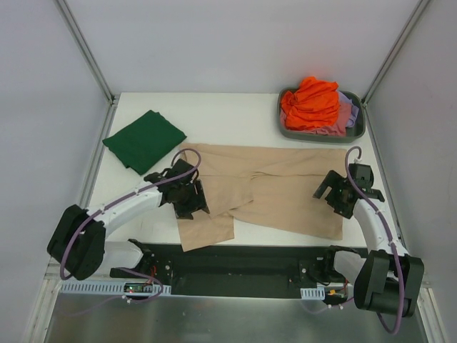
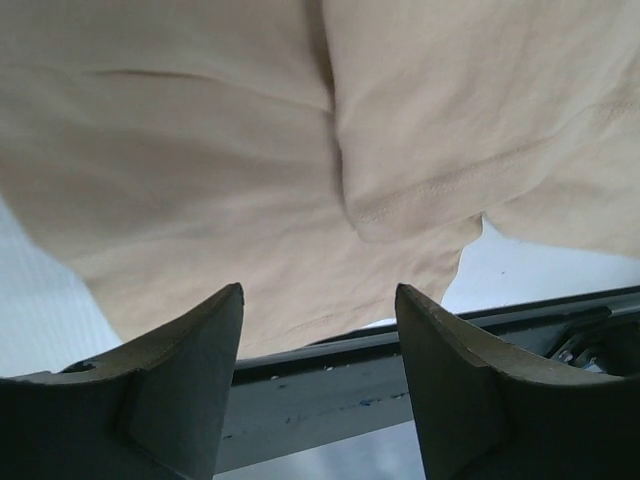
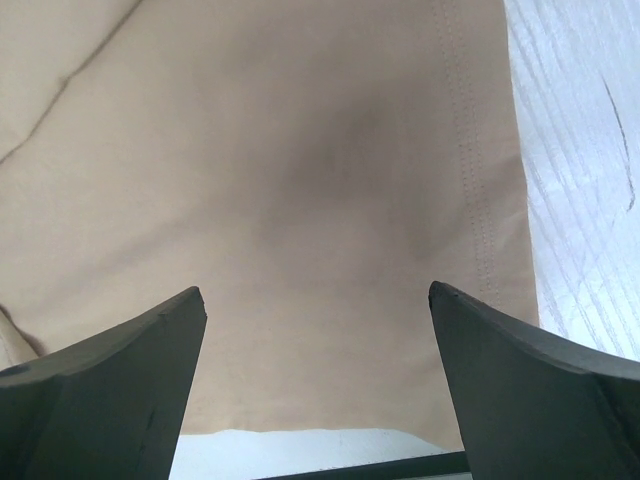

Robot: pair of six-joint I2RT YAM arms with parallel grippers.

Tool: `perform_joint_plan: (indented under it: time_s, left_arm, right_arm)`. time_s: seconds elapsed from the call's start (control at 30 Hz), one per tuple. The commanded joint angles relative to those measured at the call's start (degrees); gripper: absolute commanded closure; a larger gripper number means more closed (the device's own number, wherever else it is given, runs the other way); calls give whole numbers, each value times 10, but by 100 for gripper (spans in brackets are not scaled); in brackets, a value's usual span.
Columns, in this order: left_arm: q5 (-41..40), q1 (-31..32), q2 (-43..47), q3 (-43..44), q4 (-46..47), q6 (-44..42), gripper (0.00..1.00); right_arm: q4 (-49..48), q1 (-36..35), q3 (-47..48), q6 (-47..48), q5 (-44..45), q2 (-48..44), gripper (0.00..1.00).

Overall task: Fold and stack the t-shirts
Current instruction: Fold the flattened tshirt in 1/3 of the way

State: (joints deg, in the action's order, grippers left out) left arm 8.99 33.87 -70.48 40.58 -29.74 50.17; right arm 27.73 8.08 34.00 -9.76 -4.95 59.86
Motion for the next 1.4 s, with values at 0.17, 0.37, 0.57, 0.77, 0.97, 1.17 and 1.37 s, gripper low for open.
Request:
perform_joint_plan:
  time_s: [0.17, 0.37, 0.57, 0.77, 0.97, 1.17, 1.37]
  left_arm:
    - [32, 23, -139, 78, 67, 11, 55]
    - [39, 35, -187, 89, 67, 4, 62]
    - [34, 35, -199, 93, 66, -1, 100]
    - [-22, 33, -172, 113, 47, -15, 100]
    - [-84, 14, -120, 140, 7, -42, 100]
    - [-98, -6, -80, 148, -25, -75, 100]
    - [-40, -3, -80, 107, -25, -84, 100]
  right_arm:
    - [3, 4, -11, 9, 0, -2, 4]
    - [2, 4, -12, 10, 8, 5, 4]
    - [0, 4, -12, 10, 5, 15, 4]
    - [0, 4, -11, 12, -6, 33, 4]
    - [1, 4, -10, 14, -5, 47, 4]
    - [6, 4, -6, 15, 3, 60, 4]
    - [8, 4, -2, 14, 9, 61, 4]
